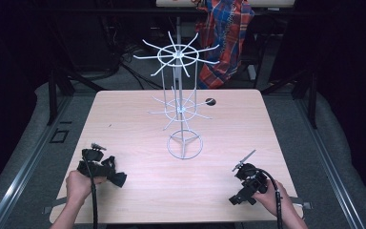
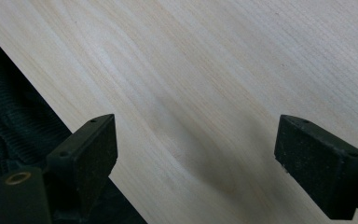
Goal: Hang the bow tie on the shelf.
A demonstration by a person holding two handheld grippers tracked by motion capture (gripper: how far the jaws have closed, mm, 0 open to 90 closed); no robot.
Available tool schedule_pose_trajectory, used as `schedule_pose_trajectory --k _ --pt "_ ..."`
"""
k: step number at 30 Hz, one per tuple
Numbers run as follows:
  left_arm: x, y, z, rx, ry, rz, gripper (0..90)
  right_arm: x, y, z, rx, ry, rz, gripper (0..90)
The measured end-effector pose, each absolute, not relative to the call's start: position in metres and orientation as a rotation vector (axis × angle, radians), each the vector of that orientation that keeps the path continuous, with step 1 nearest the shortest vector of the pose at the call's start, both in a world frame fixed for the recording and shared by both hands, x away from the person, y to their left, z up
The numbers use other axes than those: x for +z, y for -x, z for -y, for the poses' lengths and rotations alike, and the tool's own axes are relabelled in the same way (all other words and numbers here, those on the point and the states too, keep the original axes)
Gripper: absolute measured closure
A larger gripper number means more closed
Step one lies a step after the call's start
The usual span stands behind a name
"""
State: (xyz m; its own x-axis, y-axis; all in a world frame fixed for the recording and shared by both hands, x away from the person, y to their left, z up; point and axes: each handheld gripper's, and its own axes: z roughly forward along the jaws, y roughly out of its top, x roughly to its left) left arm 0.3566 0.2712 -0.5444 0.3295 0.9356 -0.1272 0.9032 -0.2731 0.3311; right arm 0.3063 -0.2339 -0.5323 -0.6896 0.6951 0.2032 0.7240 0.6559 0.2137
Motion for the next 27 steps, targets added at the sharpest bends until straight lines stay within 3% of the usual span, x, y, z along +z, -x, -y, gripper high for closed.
schedule_pose_trajectory --k 11,17,27 --pt "-0.542 -0.355 -0.267 0.186 -2.335 -1.562 81.2 -0.532 -0.306 0.234 -0.411 1.182 2.768 12.8" --pt "-0.540 -0.354 -0.265 0.243 -2.359 -1.527 84.8 -0.532 -0.306 0.234 -0.418 1.183 2.765 12.8" --pt "-0.526 -0.347 -0.252 0.447 -2.434 -1.387 85.3 -0.531 -0.306 0.235 -0.416 1.169 2.771 12.8"
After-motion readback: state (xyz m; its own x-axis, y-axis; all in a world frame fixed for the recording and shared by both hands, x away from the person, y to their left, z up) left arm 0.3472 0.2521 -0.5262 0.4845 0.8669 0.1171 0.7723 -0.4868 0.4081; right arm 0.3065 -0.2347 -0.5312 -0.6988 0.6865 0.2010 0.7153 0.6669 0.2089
